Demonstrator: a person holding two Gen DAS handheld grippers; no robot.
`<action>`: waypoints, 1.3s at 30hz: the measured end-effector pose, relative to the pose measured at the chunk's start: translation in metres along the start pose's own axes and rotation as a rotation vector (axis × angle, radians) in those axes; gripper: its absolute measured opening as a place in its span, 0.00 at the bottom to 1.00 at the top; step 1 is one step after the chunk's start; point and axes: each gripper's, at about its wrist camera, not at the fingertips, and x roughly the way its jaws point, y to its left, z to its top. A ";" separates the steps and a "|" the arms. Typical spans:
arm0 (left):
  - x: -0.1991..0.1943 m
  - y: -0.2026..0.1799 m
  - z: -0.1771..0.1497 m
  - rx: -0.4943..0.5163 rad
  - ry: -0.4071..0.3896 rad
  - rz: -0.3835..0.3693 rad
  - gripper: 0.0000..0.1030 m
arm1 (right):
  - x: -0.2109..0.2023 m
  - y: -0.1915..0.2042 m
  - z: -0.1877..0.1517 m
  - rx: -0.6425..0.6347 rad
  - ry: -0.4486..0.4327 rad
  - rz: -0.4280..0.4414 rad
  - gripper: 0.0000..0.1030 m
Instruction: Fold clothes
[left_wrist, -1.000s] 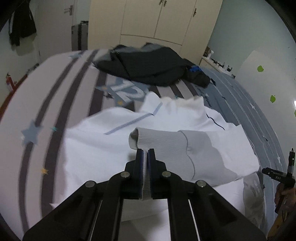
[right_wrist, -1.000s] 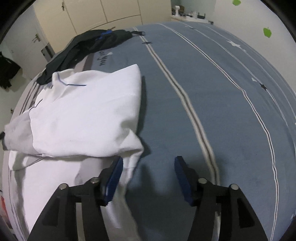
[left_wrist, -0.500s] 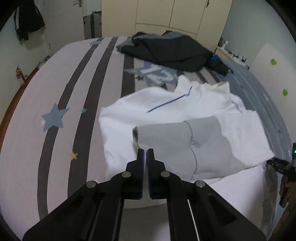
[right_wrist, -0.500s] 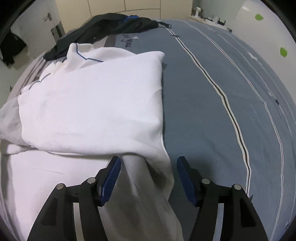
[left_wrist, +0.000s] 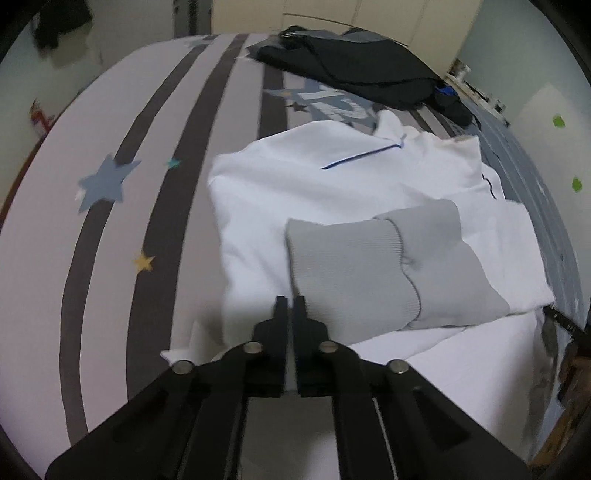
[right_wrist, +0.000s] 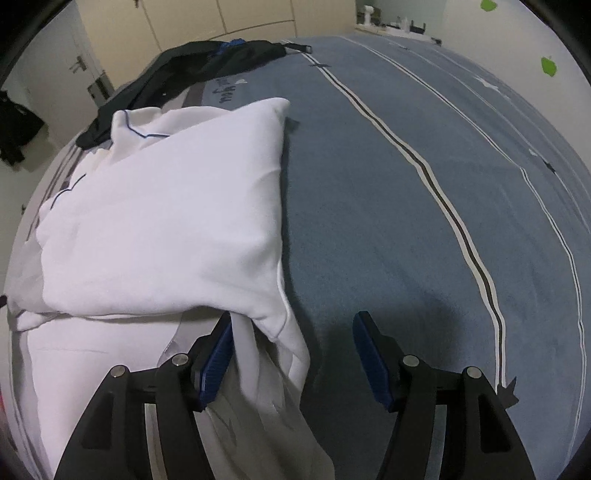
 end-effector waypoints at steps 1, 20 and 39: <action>0.002 -0.002 0.001 -0.018 -0.001 -0.011 0.15 | -0.002 0.001 0.001 -0.005 -0.002 -0.001 0.57; 0.050 -0.012 0.010 -0.125 0.089 0.016 0.43 | -0.001 0.012 0.010 -0.063 -0.013 -0.020 0.54; 0.054 -0.017 0.004 -0.046 0.071 0.013 0.10 | 0.012 0.005 0.005 -0.055 0.012 -0.060 0.54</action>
